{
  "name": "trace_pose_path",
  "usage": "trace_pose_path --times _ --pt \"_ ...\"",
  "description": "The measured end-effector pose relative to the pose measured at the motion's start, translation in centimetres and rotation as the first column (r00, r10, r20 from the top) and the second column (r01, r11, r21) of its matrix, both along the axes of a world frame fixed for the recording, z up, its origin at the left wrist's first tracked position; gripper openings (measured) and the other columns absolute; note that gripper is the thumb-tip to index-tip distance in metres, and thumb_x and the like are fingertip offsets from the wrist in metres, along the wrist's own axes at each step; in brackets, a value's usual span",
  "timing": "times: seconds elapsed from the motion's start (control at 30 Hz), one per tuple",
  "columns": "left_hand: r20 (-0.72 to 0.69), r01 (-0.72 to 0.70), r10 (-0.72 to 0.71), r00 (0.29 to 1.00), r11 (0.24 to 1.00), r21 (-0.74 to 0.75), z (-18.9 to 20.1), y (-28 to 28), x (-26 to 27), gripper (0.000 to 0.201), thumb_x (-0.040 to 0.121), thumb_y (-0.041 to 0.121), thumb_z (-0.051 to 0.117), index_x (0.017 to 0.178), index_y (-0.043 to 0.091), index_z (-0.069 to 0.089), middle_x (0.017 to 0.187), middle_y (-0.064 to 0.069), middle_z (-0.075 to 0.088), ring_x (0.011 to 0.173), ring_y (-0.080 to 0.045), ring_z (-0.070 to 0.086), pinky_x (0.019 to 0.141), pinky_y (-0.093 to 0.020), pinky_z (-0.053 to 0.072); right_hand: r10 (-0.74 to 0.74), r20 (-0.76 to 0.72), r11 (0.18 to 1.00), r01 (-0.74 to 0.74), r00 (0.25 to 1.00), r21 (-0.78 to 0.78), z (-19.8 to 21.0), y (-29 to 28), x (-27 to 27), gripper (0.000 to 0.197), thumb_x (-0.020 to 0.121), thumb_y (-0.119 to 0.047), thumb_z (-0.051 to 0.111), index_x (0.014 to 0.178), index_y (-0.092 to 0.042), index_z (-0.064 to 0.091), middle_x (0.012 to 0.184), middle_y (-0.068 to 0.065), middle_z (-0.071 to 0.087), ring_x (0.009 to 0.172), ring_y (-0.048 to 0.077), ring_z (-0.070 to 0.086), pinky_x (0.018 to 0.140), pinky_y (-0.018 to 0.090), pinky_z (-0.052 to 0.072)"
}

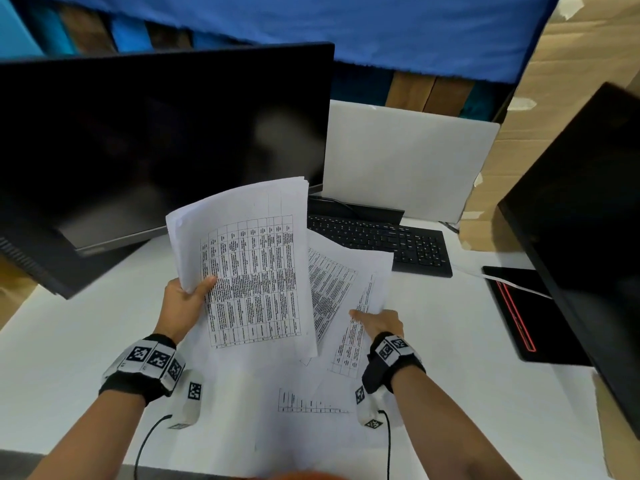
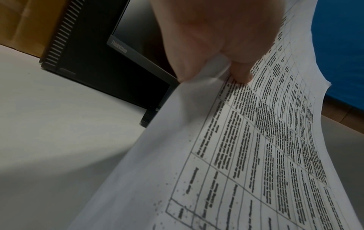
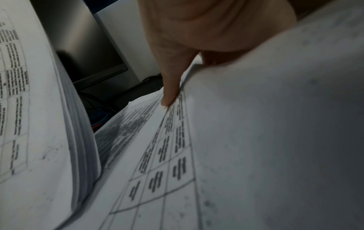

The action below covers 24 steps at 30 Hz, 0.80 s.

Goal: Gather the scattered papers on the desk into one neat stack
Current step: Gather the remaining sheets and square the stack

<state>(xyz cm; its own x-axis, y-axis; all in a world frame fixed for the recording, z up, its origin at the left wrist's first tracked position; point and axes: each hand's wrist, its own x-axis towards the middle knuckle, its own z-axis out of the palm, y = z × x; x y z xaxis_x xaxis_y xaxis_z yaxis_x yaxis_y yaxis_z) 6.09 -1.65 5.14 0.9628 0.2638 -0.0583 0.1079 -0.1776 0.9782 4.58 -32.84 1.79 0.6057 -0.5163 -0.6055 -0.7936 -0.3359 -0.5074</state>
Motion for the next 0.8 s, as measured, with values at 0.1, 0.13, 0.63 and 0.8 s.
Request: trace_pose_path --times 0.1,0.13,0.63,0.8 --pt "-0.007 -0.006 0.006 1.0 1.0 0.007 -0.5 0.5 0.0 0.012 0.086 0.013 0.058 0.091 0.001 0.058 0.075 -0.006 0.059 0.069 -0.015 0.058 0.052 -0.014 0.052 0.025 0.0 1.0 -0.025 1.0 0.002 -0.1 0.6 0.6 0.068 0.069 -0.031 0.076 0.124 0.0 0.049 0.119 0.016 0.061 0.103 0.031 0.06 0.097 0.044 0.046" --pt "-0.009 -0.005 0.005 1.0 1.0 0.01 -0.7 0.6 -0.1 0.013 0.086 0.013 0.058 0.09 0.001 0.058 0.074 -0.006 0.059 0.069 -0.015 0.058 0.05 -0.011 0.051 0.034 0.003 0.999 -0.034 0.999 0.0 0.0 0.7 0.8 0.07 0.069 -0.028 0.076 0.127 -0.001 0.046 0.122 0.016 0.06 0.106 0.031 0.059 0.098 0.044 0.045" --pt "-0.008 0.018 -0.019 1.0 0.999 -0.049 0.1 0.0 -0.7 0.01 0.087 0.009 0.055 0.095 0.004 0.055 0.078 0.0 0.06 0.073 -0.014 0.059 0.065 -0.025 0.055 0.019 0.191 0.986 -0.05 0.981 0.159 -2.0 -2.5 0.6 0.045 0.07 -0.015 0.076 0.11 0.002 0.062 0.105 0.016 0.067 0.091 0.027 0.063 0.079 0.03 0.052" --pt "-0.001 0.008 -0.008 1.0 0.999 -0.045 0.8 -0.1 -0.1 0.021 0.087 0.009 0.055 0.104 -0.002 0.057 0.085 -0.007 0.061 0.082 -0.027 0.057 0.083 -0.038 0.045 -0.039 0.234 0.989 0.004 0.971 0.149 -1.5 -7.6 -0.9 0.042 0.072 -0.008 0.074 0.109 0.005 0.061 0.109 0.017 0.066 0.097 0.029 0.063 0.09 0.039 0.052"
